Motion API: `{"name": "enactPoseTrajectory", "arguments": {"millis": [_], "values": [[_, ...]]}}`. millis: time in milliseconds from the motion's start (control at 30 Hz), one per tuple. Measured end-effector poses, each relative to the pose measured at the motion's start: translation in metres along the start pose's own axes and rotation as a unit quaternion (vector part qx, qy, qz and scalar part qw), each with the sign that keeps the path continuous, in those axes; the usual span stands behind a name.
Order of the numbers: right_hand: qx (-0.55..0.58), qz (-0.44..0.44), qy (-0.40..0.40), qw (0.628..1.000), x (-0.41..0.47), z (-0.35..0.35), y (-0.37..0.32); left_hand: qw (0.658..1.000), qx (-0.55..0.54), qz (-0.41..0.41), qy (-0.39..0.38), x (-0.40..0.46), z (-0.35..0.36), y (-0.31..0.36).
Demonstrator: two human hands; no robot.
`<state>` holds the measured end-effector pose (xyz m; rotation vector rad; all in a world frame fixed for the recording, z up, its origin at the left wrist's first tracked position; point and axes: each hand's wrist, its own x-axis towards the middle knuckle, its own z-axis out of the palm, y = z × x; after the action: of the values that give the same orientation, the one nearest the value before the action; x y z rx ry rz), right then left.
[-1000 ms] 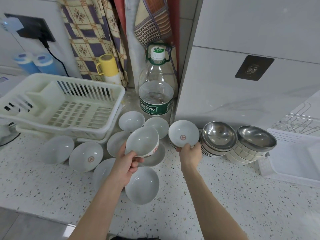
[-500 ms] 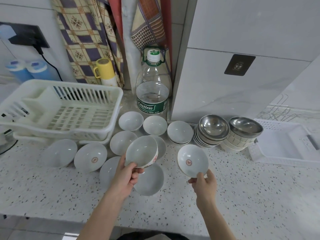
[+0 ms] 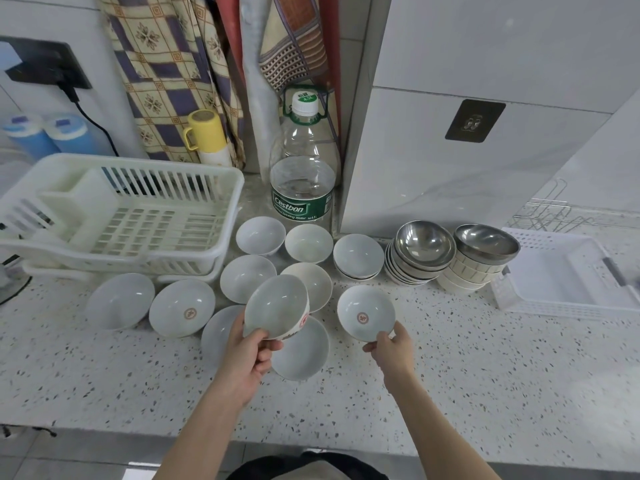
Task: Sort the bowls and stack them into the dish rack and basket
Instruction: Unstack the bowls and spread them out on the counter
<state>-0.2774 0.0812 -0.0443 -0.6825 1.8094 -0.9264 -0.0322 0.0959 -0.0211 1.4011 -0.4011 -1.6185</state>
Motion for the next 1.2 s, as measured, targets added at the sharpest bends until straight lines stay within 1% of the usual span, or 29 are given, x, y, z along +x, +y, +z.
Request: {"name": "enactPoseTrajectory", "arguments": {"millis": [333,533,800,1033,1133,1200], "values": [[-0.006,0.009,0.001,1.000,0.010,0.015,0.001,1.000,-0.005,0.001,-0.009,-0.004,-0.008,-0.002],[-0.006,0.015,0.009,1.000,0.015,0.019,0.002,1.000,0.017,0.001,-0.012,-0.008,-0.009,-0.003],[-0.003,0.015,0.006,1.000,0.015,0.018,0.003,0.997,0.074,-0.006,-0.020,-0.015,-0.003,-0.004],[0.063,0.036,0.006,0.997,0.000,0.014,0.004,0.990,0.130,0.015,-0.046,-0.023,0.007,-0.005],[0.075,0.014,0.013,0.997,-0.016,0.002,0.004,0.983,0.165,0.036,-0.073,-0.026,0.016,-0.005],[0.088,-0.018,-0.007,0.996,-0.030,-0.007,0.006,0.976,0.196,0.045,-0.089,-0.028,0.024,-0.007]]}}
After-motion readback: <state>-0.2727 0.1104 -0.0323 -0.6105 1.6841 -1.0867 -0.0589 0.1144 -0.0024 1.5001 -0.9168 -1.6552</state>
